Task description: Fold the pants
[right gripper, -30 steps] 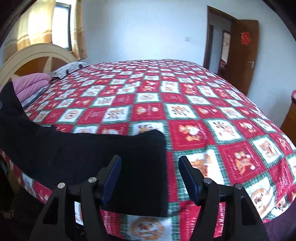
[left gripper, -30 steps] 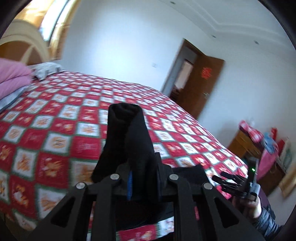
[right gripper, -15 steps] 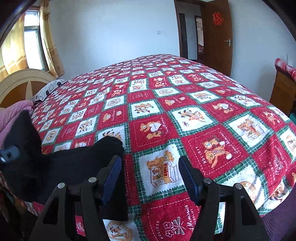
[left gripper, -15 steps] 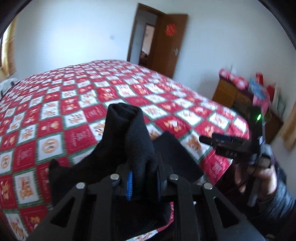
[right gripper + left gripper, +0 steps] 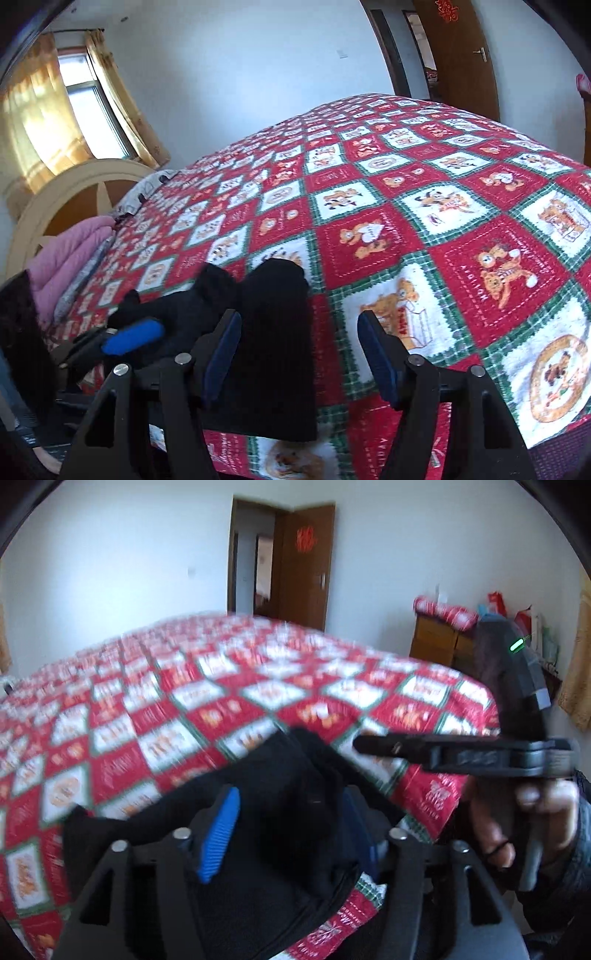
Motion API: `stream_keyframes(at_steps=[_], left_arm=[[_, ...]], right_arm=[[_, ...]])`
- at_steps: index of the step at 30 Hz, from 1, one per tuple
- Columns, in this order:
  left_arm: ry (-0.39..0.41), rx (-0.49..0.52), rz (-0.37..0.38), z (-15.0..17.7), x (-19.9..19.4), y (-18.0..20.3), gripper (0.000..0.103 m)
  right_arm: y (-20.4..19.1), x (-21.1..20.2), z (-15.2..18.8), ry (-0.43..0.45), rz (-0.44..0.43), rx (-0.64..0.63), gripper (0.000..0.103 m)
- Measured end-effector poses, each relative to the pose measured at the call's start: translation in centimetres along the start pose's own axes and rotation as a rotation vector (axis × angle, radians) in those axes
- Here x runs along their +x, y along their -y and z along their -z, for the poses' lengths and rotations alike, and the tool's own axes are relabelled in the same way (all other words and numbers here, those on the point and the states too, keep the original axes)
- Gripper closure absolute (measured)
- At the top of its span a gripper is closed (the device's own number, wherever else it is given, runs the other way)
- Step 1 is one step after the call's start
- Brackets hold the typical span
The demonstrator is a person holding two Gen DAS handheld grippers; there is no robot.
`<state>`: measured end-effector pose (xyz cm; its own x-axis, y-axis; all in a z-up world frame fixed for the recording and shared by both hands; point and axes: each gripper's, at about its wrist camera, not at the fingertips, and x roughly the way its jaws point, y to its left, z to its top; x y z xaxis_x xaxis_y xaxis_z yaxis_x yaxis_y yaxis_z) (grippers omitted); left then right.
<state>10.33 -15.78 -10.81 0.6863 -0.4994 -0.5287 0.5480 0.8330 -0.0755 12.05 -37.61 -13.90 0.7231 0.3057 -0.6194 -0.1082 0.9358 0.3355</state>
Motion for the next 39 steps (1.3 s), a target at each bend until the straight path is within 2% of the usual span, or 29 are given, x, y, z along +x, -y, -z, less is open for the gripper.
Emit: stream_keyframes(at_steps=[1, 3, 4, 8, 11, 13, 16, 18, 19, 20, 21, 22, 23, 28, 30, 32, 33, 38, 39], left_arm=[[0.036, 0.010, -0.018, 0.0, -1.1, -0.1, 0.025], [0.106, 0.033, -0.089, 0.4, -3.3, -0.7, 0.007], [0.122, 0.034, -0.128, 0.7, -3.8, -1.1, 0.004], [0.073, -0.034, -0.281, 2.9, -4.1, -4.5, 0.004], [0.018, -0.135, -0.325, 4.6, -3.3, -7.4, 0.004], [0.000, -0.167, -0.346, 5.5, -3.1, -8.3, 0.004], [-0.012, -0.185, -0.353, 6.0, -2.6, -8.4, 0.004], [-0.015, -0.178, -0.342, 6.1, -2.4, -8.2, 0.004], [-0.015, -0.167, -0.343, 6.1, -2.4, -8.1, 0.004], [-0.014, -0.154, -0.346, 6.1, -2.4, -7.9, 0.004], [-0.015, -0.147, -0.346, 6.2, -2.5, -7.8, 0.004], [-0.017, -0.142, -0.346, 6.2, -2.4, -7.7, 0.004], [-0.019, -0.145, -0.347, 6.2, -2.4, -7.9, 0.004], [-0.042, -0.179, -0.344, 6.9, -1.8, -9.2, 0.003], [-0.073, -0.199, -0.338, 7.4, -1.1, -9.7, 0.002], [-0.084, -0.238, -0.298, 8.0, -0.8, -10.3, 0.002], [-0.086, -0.250, -0.289, 8.1, -0.7, -10.5, 0.002], [-0.084, -0.274, -0.272, 8.5, -0.5, -10.9, 0.000], [-0.084, -0.276, -0.270, 8.5, -0.4, -10.9, 0.000]], right_arm=[[-0.1, 0.1, 0.1, -0.005, -0.013, 0.006, 0.032], [-0.3, 0.4, 0.2, -0.027, -0.052, 0.018, 0.032], [-0.7, 0.8, 0.5, -0.051, -0.090, 0.025, 0.032], [-1.9, 2.0, 1.4, -0.123, -0.127, 0.024, 0.032], [-2.3, 2.8, 2.0, -0.156, -0.153, 0.045, 0.031], [-2.5, 2.7, 2.1, -0.162, -0.188, 0.065, 0.031], [-4.4, 2.4, 2.2, -0.152, -0.162, -0.017, 0.031], [-5.9, 2.7, 2.7, -0.157, -0.105, -0.100, 0.032], [-6.6, 2.8, 3.0, -0.149, -0.034, -0.144, 0.044], [-6.9, 3.0, 3.1, -0.145, -0.011, -0.161, 0.058], [-6.9, 3.1, 3.1, -0.150, -0.019, -0.163, 0.075], [-6.8, 3.0, 3.0, -0.149, -0.025, -0.157, 0.084], [-6.5, 2.6, 2.7, -0.132, -0.026, -0.148, 0.088], [-4.3, 1.0, 1.3, -0.090, -0.026, -0.110, 0.088], [-2.5, 2.1, 1.2, -0.125, 0.001, -0.068, 0.088], [-0.8, 3.7, 1.6, -0.191, -0.006, -0.017, 0.087], [0.0, 4.4, 1.9, -0.220, -0.022, 0.004, 0.083], [0.6, 4.2, 1.3, -0.232, -0.067, -0.005, 0.072], [0.9, 4.0, 1.2, -0.232, -0.070, -0.003, 0.067]])
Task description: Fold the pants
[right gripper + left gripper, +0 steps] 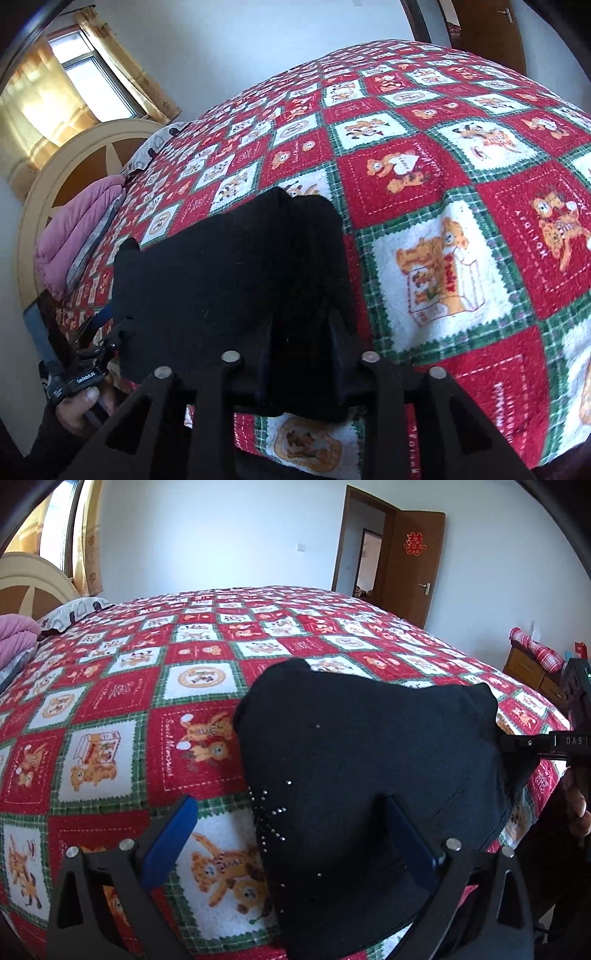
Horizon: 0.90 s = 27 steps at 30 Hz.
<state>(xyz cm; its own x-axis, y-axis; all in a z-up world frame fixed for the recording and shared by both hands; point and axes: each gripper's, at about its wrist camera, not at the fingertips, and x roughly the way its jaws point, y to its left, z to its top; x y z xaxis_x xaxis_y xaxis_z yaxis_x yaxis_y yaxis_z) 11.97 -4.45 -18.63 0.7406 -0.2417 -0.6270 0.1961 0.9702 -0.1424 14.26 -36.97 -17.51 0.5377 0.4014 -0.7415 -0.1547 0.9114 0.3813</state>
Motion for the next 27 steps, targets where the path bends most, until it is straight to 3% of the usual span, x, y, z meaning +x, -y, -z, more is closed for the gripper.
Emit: stream_keyframes(at_steps=[2, 3, 6, 13, 18, 21, 22, 24, 25, 27], left_arm=[[-0.003, 0.002, -0.003, 0.0, 0.2, 0.0, 0.000], [-0.004, 0.000, -0.001, 0.0, 0.3, 0.0, 0.000], [-0.013, -0.013, 0.011, 0.1, 0.6, -0.3, 0.000], [-0.022, -0.030, 0.038, 0.0, 1.2, -0.6, 0.000], [-0.023, -0.016, 0.040, -0.2, 1.5, -0.4, 0.000], [-0.020, -0.012, 0.054, -0.3, 1.8, -0.2, 0.000], [-0.018, -0.011, 0.064, -0.4, 1.8, -0.2, 0.000], [-0.015, -0.016, 0.084, -0.4, 1.9, -0.2, 0.001], [-0.013, -0.018, 0.095, -0.4, 1.8, -0.3, 0.003], [-0.007, -0.015, 0.136, -0.4, 1.6, -0.1, 0.027]], right_arm=[[0.5, -0.4, -0.3, 0.012, 0.042, 0.010, 0.040], [0.6, -0.7, -0.3, 0.034, 0.087, 0.010, 0.033], [1.0, -1.0, -0.5, 0.060, 0.075, 0.018, 0.033], [1.9, 0.0, -1.0, 0.066, -0.059, 0.076, 0.033], [1.8, 0.7, -1.0, 0.061, -0.063, 0.084, 0.034], [1.5, 1.1, -0.9, 0.053, -0.054, 0.068, 0.046], [1.3, 1.4, -0.8, 0.044, -0.055, 0.054, 0.056], [1.0, 1.8, -0.6, 0.027, -0.078, 0.049, 0.061], [0.9, 1.7, -0.5, 0.033, -0.077, 0.047, 0.062], [1.1, 1.6, -0.5, 0.035, -0.090, 0.053, 0.065]])
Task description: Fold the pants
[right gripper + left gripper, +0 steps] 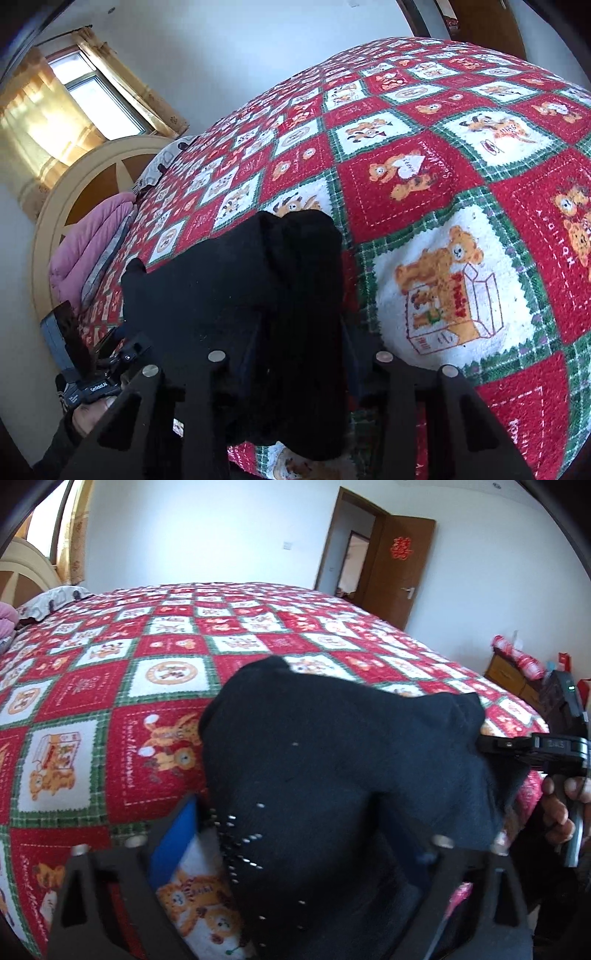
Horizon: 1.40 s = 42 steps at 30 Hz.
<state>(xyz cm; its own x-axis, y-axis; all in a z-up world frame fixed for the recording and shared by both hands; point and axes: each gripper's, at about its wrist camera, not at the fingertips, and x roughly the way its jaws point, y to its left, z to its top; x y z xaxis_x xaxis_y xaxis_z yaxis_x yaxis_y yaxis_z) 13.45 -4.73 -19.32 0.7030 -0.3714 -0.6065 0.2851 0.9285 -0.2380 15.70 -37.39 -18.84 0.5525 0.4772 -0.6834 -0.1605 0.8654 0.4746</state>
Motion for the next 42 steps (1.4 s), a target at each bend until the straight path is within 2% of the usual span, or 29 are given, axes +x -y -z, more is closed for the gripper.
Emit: stream_keyframes(at_steps=[2, 4, 6, 8, 10, 12, 21, 26, 33, 39, 42], left_arm=[[-0.002, 0.001, 0.050, 0.0, -0.1, 0.3, 0.041], [-0.003, -0.005, 0.066, 0.0, -0.2, 0.4, 0.048], [-0.001, -0.009, 0.087, 0.0, -0.4, 0.3, 0.063], [0.003, -0.019, 0.107, 0.0, -0.8, 0.4, 0.073], [0.008, -0.022, 0.112, 0.0, -1.1, 0.4, 0.077], [0.009, -0.030, 0.111, -0.1, -1.3, 0.3, 0.087], [0.068, -0.082, 0.125, -1.3, -3.7, -0.8, 0.091], [0.122, -0.106, 0.084, -2.8, -6.1, -3.1, 0.091], [0.173, -0.145, -0.020, -4.3, -8.5, -8.0, 0.091], [0.201, -0.195, -0.114, -4.7, -9.6, -12.7, 0.091], [0.207, -0.207, -0.161, -4.7, -9.8, -14.8, 0.091]], right_arm=[[0.3, -0.1, 0.0, 0.007, -0.017, 0.016, 0.070], [0.5, -0.4, 0.0, 0.017, -0.032, 0.024, 0.075], [0.1, -0.8, 0.2, 0.033, -0.036, 0.012, 0.075], [-0.4, -1.0, 0.3, 0.047, -0.032, -0.008, 0.076], [-1.0, -1.4, 0.3, 0.066, -0.029, -0.039, 0.077], [-1.7, -1.8, 0.3, 0.077, -0.023, -0.064, 0.078], [-5.7, -4.0, -0.5, 0.125, -0.044, -0.164, 0.079], [-8.4, -3.2, -2.3, 0.117, -0.074, -0.227, 0.079], [-13.8, 1.6, -6.7, 0.068, -0.133, -0.316, 0.079], [-19.1, 7.9, -10.3, -0.001, -0.204, -0.347, 0.079], [-20.9, 11.0, -11.1, -0.024, -0.225, -0.354, 0.079]])
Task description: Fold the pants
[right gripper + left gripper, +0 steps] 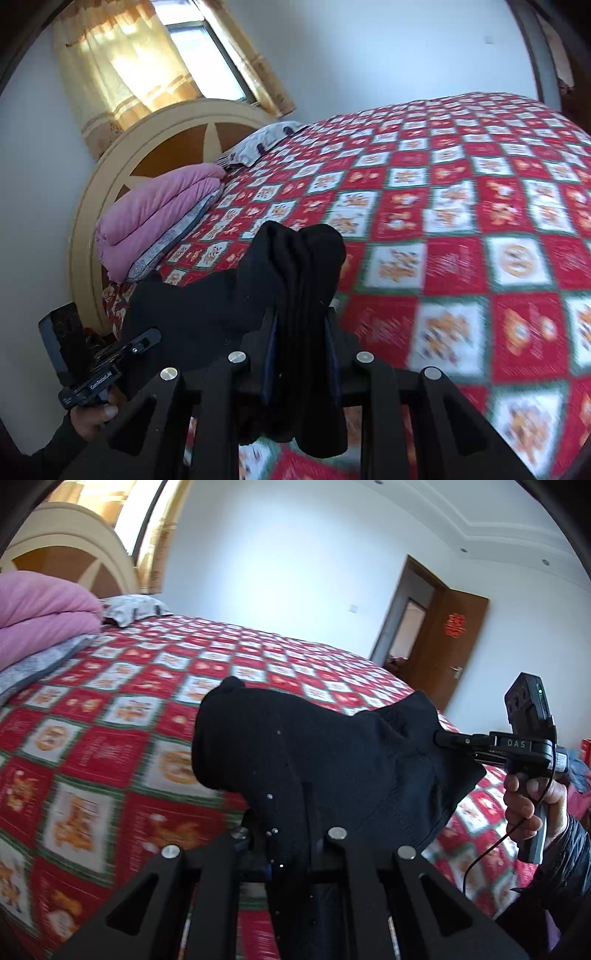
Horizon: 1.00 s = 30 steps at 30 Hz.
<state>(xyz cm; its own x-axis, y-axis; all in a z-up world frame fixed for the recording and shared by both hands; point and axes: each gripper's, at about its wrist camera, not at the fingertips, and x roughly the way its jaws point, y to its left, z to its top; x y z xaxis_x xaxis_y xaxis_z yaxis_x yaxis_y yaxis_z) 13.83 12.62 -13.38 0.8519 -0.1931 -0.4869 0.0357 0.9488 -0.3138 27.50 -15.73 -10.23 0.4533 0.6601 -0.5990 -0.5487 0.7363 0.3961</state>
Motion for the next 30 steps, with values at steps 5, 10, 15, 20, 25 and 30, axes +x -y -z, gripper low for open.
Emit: stream_keyframes(at_steps=[5, 10, 15, 20, 25, 30], left_arm=[[-0.022, 0.008, -0.073, -0.4, 1.8, -2.8, 0.091], [-0.082, 0.016, -0.105, 0.6, 4.1, -4.6, 0.086], [-0.052, 0.018, -0.173, 1.7, 4.2, -5.1, 0.031], [-0.070, -0.042, -0.175, 2.3, 4.2, -6.2, 0.011], [-0.063, -0.060, -0.181, 2.6, 3.6, -6.4, 0.011], [-0.070, -0.072, -0.242, 3.0, 2.1, -6.2, 0.009]], right_arm=[[-0.6, 5.9, -1.6, -0.034, -0.031, 0.018, 0.079], [0.6, 11.0, -2.5, -0.094, 0.002, 0.087, 0.079], [3.8, 13.6, -1.8, -0.133, 0.020, 0.185, 0.070], [6.2, 13.9, -0.6, -0.141, 0.006, 0.282, 0.047], [7.5, 12.3, 0.2, -0.105, -0.024, 0.321, 0.042], [9.8, 9.7, 0.4, -0.035, 0.094, 0.401, 0.042]])
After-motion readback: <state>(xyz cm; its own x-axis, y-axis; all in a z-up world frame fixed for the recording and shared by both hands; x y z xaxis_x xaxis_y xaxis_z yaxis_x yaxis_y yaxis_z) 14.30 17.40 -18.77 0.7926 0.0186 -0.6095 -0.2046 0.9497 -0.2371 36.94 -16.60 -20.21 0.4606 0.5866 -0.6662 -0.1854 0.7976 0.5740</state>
